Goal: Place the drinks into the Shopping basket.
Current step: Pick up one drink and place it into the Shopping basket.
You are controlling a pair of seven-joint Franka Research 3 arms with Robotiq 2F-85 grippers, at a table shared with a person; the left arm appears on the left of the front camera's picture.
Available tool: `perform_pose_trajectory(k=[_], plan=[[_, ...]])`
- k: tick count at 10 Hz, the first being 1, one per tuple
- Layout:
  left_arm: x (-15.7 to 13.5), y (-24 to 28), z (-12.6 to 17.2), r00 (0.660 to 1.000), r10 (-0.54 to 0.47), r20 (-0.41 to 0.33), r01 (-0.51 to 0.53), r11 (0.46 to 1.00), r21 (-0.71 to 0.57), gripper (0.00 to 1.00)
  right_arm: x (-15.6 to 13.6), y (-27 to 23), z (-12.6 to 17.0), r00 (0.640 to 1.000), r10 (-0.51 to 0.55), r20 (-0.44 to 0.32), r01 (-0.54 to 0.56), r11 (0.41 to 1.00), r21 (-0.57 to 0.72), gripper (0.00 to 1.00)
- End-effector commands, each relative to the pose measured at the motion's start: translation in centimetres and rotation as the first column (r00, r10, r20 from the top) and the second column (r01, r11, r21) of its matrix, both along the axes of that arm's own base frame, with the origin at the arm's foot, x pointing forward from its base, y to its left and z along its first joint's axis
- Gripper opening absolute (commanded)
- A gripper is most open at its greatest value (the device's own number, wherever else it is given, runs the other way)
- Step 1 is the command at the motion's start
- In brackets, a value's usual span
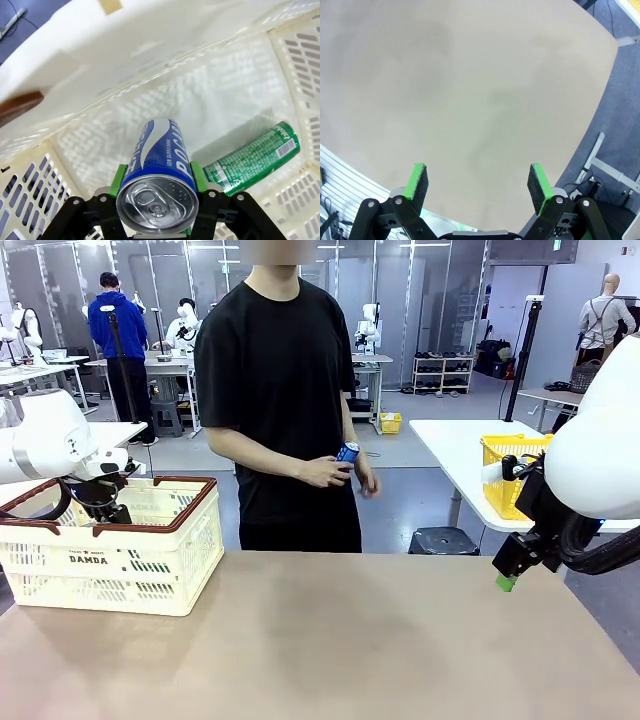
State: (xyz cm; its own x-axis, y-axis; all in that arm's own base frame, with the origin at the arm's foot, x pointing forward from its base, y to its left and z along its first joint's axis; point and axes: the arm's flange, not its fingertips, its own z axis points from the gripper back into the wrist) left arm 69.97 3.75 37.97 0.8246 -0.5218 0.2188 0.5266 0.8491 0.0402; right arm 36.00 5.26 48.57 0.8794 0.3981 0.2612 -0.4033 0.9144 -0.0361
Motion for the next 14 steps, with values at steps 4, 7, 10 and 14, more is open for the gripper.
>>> perform_pose_trajectory(k=[4,7,10,14], plan=[[-0.6,-0.1,-1.3,0.997,-0.072,-0.025,0.072,0.997,-0.013,0.58,0.0,-0.1,0.0,1.0,-0.002,-0.001,0.002,1.0,0.004,1.0],[-0.7,0.1,-1.2,0.996,-0.079,-0.038,0.079,0.997,0.003,0.58,0.0,-0.1,0.0,1.0,-0.002,-0.001,0.002,1.0,0.004,1.0],[-1.0,0.0,-0.9,0.997,-0.08,-0.018,0.08,0.997,-0.019,0.87,0.0,-0.1,0.0,1.0,-0.002,-0.001,0.002,1.0,0.004,1.0],[-1.4,-0.3,0.6,0.996,-0.084,0.001,0.084,0.996,-0.019,1.0,0.0,-0.1,0.0,1.0,-0.002,-0.001,0.002,1.0,0.004,1.0]])
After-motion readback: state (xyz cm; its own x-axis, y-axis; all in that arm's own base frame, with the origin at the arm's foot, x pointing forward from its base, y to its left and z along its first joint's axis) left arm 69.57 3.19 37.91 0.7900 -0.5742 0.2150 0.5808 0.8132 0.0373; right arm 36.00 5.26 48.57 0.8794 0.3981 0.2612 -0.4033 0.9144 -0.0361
